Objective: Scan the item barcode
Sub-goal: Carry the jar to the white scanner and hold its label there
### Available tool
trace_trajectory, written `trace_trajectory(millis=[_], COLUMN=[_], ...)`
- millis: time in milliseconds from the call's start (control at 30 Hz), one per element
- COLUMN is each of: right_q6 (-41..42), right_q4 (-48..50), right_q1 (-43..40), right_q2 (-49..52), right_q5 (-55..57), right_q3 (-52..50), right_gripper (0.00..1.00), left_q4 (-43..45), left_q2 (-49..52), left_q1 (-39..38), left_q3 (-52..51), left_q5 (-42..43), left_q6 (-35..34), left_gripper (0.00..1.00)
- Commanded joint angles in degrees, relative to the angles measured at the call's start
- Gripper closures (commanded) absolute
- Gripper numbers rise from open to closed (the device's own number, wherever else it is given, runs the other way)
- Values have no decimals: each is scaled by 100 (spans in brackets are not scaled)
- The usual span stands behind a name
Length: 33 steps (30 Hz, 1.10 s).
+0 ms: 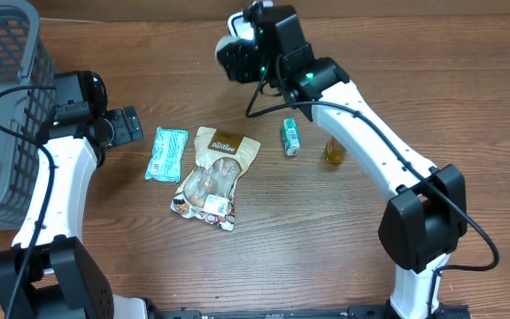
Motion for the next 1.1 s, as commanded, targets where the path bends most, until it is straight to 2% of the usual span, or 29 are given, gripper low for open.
trace_trajectory(millis=[0,200,1067], right_q6=[-791,-1266,-1266], right_q4=[345,1156,5152], right_q1=[-46,-52,-446], right_q2=[-81,101,2186], right_q5=[328,339,527], right_q3=[131,131,131], right_gripper=[76,76,75], left_q4=[2,2,2], left_q2=[-85,-85,-85], left_q1=[-39,-39,-39], left_q3=[125,125,125], left_q5=[-26,-26,-26], left_q6=[66,66,66], left_gripper=[1,0,0])
